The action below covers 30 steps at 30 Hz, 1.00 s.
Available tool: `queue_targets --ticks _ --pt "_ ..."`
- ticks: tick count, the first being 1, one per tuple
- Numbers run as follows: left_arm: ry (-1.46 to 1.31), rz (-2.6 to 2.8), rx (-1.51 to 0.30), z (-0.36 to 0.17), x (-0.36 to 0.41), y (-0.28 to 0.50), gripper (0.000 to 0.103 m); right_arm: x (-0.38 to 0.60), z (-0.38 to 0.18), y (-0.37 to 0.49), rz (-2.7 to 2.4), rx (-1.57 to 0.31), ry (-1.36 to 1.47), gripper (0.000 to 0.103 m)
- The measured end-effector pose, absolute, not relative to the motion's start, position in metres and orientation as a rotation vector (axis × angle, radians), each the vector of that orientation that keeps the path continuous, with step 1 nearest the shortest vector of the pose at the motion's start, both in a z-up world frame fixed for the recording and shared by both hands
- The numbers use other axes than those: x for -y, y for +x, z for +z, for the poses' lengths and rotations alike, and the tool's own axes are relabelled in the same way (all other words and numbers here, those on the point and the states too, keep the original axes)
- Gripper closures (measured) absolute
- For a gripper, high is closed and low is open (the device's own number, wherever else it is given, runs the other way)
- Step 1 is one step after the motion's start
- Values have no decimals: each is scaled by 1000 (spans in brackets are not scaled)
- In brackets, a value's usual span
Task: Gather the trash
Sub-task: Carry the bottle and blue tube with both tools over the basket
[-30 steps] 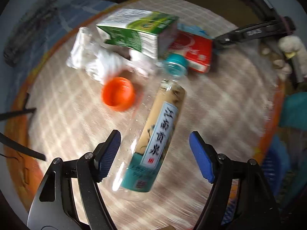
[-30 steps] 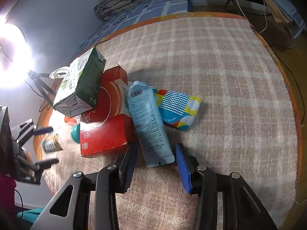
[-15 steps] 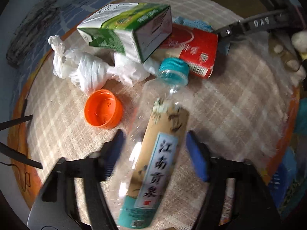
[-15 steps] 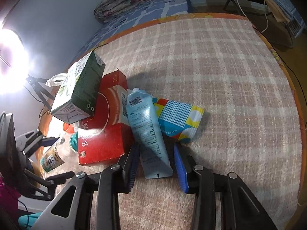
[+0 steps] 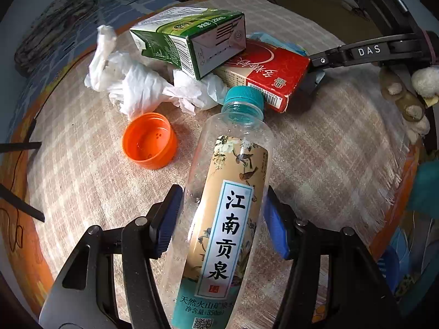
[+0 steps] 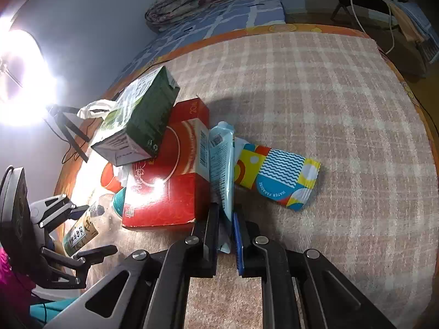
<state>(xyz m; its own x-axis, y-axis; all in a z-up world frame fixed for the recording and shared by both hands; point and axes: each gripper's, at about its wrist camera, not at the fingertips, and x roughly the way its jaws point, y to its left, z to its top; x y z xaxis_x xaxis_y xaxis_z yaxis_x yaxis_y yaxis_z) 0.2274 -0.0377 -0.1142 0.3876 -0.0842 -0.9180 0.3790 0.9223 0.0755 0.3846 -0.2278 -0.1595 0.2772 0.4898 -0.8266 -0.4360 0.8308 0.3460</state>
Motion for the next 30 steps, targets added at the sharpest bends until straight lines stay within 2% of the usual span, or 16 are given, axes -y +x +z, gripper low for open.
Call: queue_targets --ticks 2,14,30 --pt "282 -297 -1135 -111 33 221 44 226 -155 379 620 -1116 25 101" --pt "206 -272 -1081 -70 19 171 44 255 -112 328 568 -1042 -27 101" --pt "118 -257 -982 -24 33 87 44 277 -44 209 665 -929 -9 101"
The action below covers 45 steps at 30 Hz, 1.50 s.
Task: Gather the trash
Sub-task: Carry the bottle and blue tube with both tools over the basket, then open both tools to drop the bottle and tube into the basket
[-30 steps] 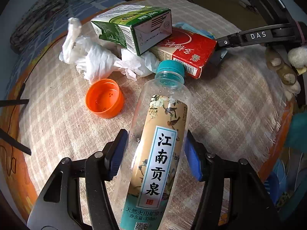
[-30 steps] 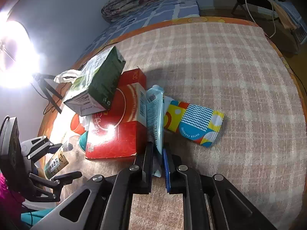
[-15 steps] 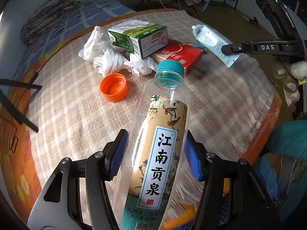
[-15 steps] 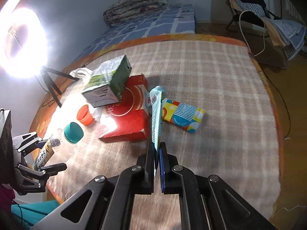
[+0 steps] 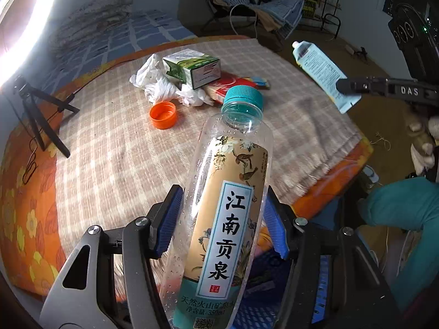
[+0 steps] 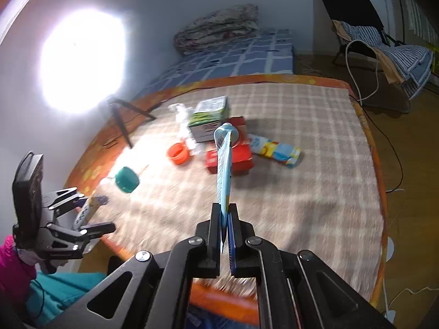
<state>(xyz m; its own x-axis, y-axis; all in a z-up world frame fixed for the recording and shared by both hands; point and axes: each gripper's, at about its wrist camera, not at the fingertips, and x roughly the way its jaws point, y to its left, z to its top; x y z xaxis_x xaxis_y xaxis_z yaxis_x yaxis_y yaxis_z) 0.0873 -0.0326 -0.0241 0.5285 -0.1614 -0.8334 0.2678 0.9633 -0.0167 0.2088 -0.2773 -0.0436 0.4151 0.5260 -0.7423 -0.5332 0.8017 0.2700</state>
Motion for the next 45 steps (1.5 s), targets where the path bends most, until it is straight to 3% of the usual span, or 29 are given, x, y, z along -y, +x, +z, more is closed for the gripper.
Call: queue_targets --ticks 22,45 --pt "-5 -253 -949 -42 64 -14 44 280 -86 66 819 -1042 -64 101" --pt "-48 -197 -1021 -98 76 -48 43 269 -148 35 821 -1205 -114 101"
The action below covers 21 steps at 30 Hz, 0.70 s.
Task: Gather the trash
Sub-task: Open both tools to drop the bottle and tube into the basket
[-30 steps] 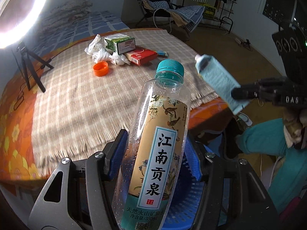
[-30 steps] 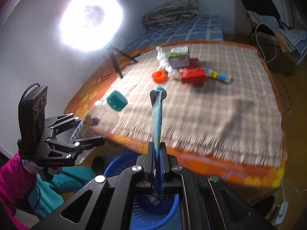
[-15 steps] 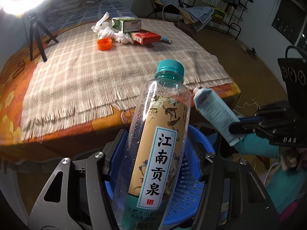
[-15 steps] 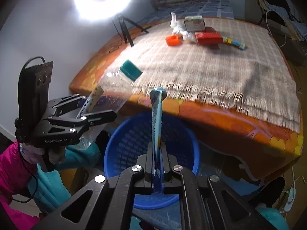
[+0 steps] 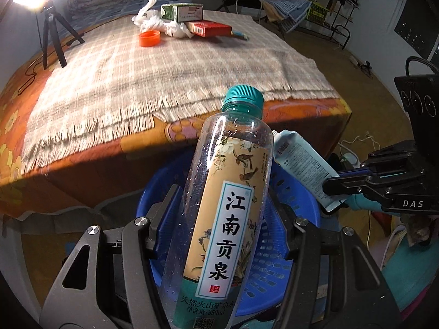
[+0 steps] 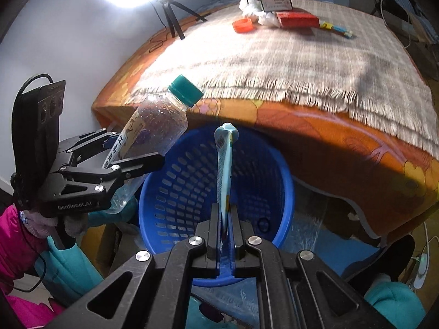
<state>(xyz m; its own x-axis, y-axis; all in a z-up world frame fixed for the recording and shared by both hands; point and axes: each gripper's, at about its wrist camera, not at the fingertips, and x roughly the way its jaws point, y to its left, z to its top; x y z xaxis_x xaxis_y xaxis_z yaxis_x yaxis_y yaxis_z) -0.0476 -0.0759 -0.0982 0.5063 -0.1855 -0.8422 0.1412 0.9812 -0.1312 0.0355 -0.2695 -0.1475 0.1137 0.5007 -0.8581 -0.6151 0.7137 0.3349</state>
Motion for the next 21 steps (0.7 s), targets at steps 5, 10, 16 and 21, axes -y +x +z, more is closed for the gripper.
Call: queue_targets --ticks 5,10,16,21 --pt "-56 -185 -1044 -106 73 -50 43 265 -154 32 824 -1222 -129 101" --pt "-57 -168 -1044 -108 69 -50 42 264 -159 34 821 -1235 -130 100" --pt "-62 -160 -1042 -107 67 -51 30 262 -162 35 820 -1239 -135 70" --pt "-64 -151 -1041 -107 66 -50 29 263 -161 35 809 -1234 -146 67"
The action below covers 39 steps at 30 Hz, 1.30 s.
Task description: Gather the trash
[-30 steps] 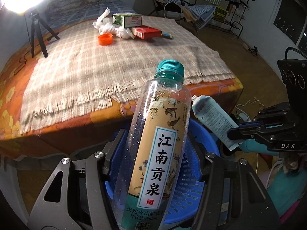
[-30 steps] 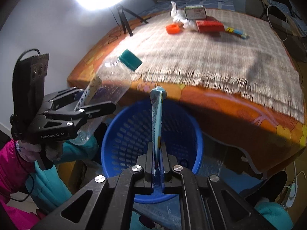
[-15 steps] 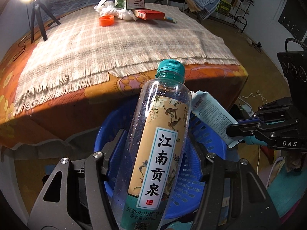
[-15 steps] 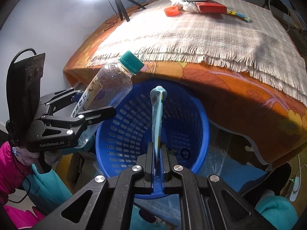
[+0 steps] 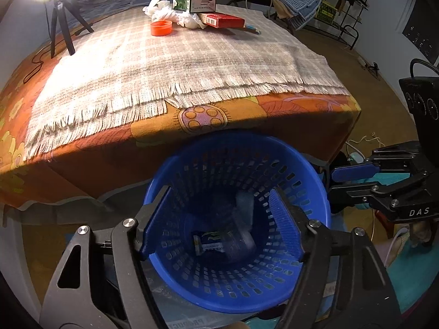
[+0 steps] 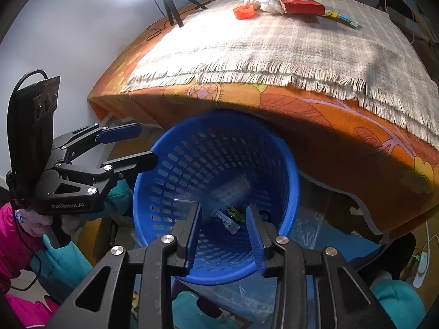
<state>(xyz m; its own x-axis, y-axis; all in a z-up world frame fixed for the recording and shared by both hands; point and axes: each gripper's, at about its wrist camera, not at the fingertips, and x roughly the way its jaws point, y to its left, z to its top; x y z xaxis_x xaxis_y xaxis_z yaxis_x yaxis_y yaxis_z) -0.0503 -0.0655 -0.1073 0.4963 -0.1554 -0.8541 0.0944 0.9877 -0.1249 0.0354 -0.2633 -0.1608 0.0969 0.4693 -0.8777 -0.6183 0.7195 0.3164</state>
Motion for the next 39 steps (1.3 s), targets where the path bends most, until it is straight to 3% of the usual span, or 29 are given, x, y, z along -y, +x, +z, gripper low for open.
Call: queue_targets --ticks 13,17,19,31,39 --pt "-62 -140 -1035 -105 65 -49 29 271 -157 39 759 -1206 -148 35" --pt "-59 -141 -1036 -105 65 -47 29 272 -155 43 730 -1195 -151 33" --pt "-62 -141 -1040 -105 65 -47 29 274 -153 45 713 -1185 -144 20" --pt "-76 -140 -1048 -94 58 -26 29 280 -130 71 633 -1128 -120 11" --pt "-42 -142 -1033 -81 60 -1 29 285 -105 97 610 -1083 -73 11"
